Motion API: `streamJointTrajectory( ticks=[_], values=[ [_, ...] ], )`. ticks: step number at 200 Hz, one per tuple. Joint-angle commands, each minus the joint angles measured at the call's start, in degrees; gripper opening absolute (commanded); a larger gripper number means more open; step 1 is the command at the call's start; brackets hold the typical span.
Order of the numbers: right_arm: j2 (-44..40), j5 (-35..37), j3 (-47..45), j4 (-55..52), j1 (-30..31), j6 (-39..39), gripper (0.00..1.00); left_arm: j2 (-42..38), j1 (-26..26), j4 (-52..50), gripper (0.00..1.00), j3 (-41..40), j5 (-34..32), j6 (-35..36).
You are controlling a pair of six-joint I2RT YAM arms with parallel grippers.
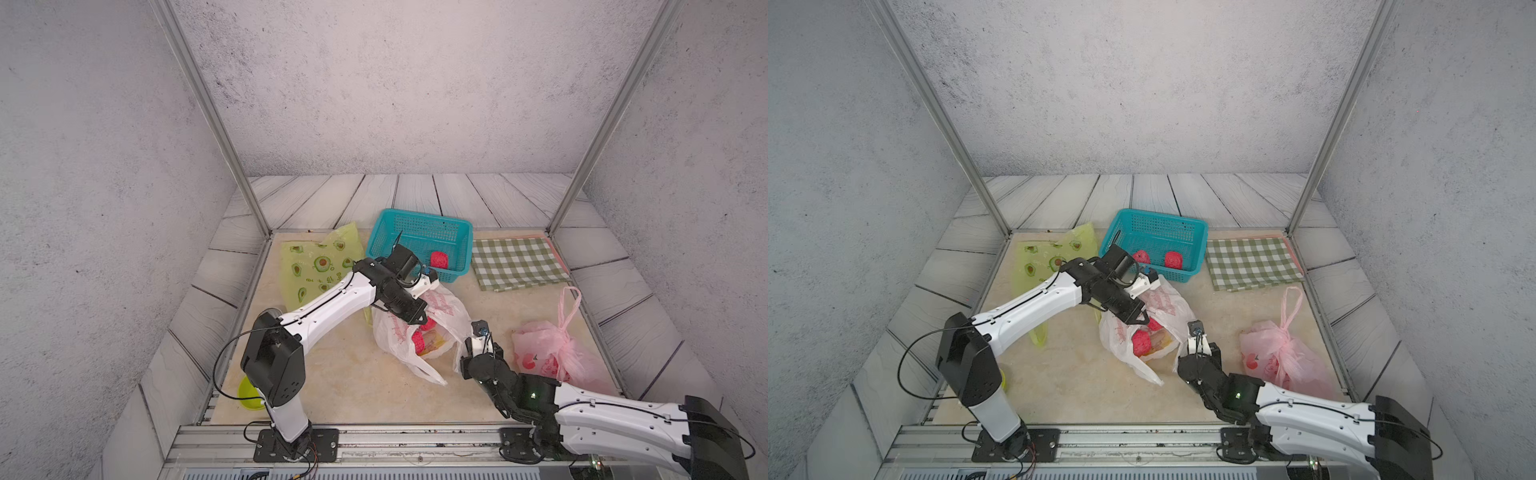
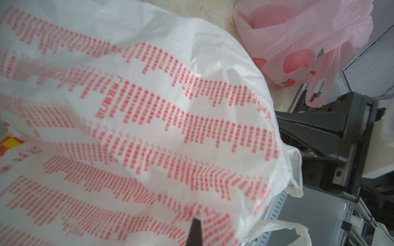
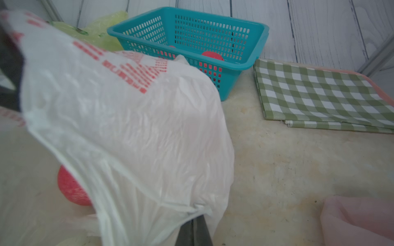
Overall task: Untie the knot of a plastic bag & take out the apple
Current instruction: Untie the plastic bag at the center of the board.
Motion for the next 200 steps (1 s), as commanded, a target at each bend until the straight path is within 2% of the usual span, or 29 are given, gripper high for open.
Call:
streamJointTrajectory(
  ticks=[1, 10, 39, 75, 108, 137, 157, 200],
  values=[
    [-5.8, -24.1, -1.0, 6.2, 0.1, -9.4, 0.08, -0.1, 0.0, -0.4, 0.00, -0.5, 2.0, 0.7],
    [-6.9, -30.6, -1.0, 8.1, 0.1, -9.0, 0.10, 0.2, 0.0, -0.4, 0.00, -0.5, 2.0, 0.9],
    [-7.0, -41.5, 2.8, 5.5, 0.2, -7.9, 0.09, 0.8, 0.0, -0.7, 0.00, -0.5, 1.9, 1.0],
    [-5.4, -47.1, 5.0, 6.2, 0.4, -7.0, 0.09, 1.2, 0.0, -0.7, 0.00, -0.4, 1.9, 0.9],
    [-0.8, -40.2, 5.7, 8.9, 0.5, -2.8, 0.07, 1.0, 0.0, -0.2, 0.00, -0.5, 2.3, 0.4],
    [7.8, -32.3, 5.1, 18.8, 0.5, 2.4, 0.00, 1.3, 0.1, 0.8, 0.00, -0.5, 3.2, -0.6],
    [14.2, -26.6, 3.6, 28.6, 0.5, 1.7, 0.00, 1.4, 0.3, 1.5, 0.00, -0.3, 5.0, -1.2],
    [25.7, -22.5, 4.0, 40.4, 0.7, -2.4, 0.00, 1.1, 1.5, 2.8, 0.00, 0.1, 9.1, -2.4]
  ],
)
